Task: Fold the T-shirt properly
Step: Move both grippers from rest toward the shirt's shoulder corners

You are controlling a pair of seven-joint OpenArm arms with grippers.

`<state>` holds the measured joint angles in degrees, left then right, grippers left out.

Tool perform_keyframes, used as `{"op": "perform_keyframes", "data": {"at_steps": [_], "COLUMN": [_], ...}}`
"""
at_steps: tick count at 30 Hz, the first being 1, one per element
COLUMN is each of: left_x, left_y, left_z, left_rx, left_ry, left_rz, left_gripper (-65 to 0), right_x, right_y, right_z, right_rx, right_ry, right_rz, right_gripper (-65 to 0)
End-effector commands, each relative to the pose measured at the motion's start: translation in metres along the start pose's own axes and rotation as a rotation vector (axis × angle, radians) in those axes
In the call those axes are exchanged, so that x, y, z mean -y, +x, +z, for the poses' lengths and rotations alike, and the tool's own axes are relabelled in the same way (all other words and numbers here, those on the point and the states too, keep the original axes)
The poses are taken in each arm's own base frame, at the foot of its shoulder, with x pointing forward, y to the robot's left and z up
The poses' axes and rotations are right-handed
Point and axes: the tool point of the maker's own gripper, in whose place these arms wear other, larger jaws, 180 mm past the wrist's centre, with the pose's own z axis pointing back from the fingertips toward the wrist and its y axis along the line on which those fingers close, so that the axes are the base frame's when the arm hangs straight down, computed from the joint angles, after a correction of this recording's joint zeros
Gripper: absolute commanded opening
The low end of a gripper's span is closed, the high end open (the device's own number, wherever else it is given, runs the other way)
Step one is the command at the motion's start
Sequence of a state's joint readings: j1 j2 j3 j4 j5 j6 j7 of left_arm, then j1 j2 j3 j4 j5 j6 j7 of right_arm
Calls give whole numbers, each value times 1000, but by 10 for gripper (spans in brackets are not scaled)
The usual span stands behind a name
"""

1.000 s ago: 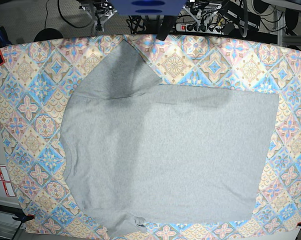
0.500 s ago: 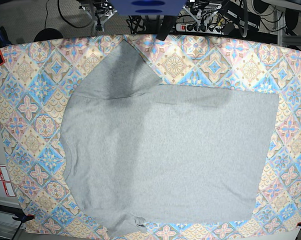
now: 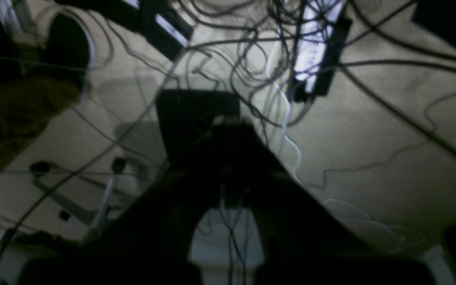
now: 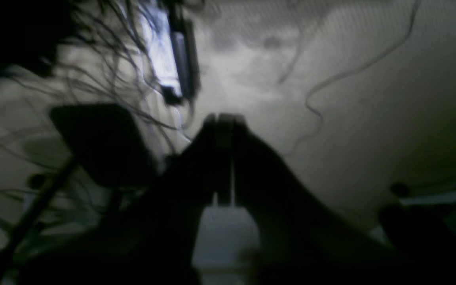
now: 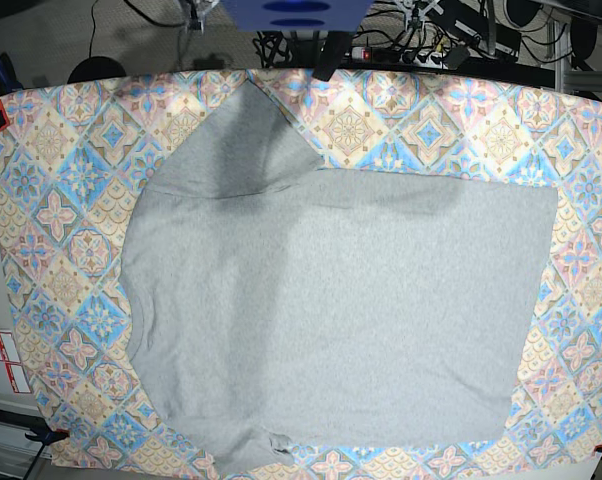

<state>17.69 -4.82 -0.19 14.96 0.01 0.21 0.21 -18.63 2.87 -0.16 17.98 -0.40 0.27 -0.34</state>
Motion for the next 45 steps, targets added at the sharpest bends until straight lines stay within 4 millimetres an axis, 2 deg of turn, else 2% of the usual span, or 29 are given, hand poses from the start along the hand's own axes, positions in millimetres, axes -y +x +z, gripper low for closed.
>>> {"op": "perform_keyframes", "data": {"at_steps": [1, 5, 8, 10, 17, 20, 22, 24, 26, 29, 34, 39, 42, 45], "left_x": [-7, -33, -34, -43, -41, -48, -45, -42, -47, -55, -61, -55, -53, -57], "left_y": [-9, -9, -6, -7, -7, 0, 8, 15, 26, 44, 80, 118, 130, 151], "left_z": [3, 15, 25, 34, 73, 96, 109, 123, 137, 158, 203, 235, 244, 246], "left_rx": [3, 69, 118, 147, 248, 306, 346, 383, 428, 492, 625, 750, 770, 775], "left_ry": [11, 46, 44, 54, 40, 41, 35, 29, 43, 65, 84, 77, 77, 78], "left_rz": [-6, -27, -33, -52, -82, -112, -118, -121, -116, -109, -115, -120, -119, -64], "left_gripper": [-650, -650, -650, -650, -650, -650, -650, -650, -650, -650, -650, -650, -650, -650], "right_x": [13, 37, 55, 65, 93, 98, 109, 130, 144, 147, 137, 124, 119, 112], "right_y": [2, -5, -6, -7, -11, -6, -5, 6, 18, 40, 83, 131, 145, 184], "right_z": [2, 12, 19, 26, 55, 69, 81, 97, 115, 136, 170, 201, 212, 226], "right_rx": [28, 56, 81, 99, 163, 206, 229, 276, 330, 402, 479, 565, 571, 638], "right_ry": [-23, -57, -84, -98, -131, -135, -164, -218, -255, -271, -267, -264, -264, -264], "right_rz": [8, 30, 46, 58, 123, 147, 131, 103, 96, 113, 148, 163, 163, 150], "right_gripper": [-650, -650, -650, -650, -650, -650, -650, -650, -650, -650, -650, -650, -650, -650]}}
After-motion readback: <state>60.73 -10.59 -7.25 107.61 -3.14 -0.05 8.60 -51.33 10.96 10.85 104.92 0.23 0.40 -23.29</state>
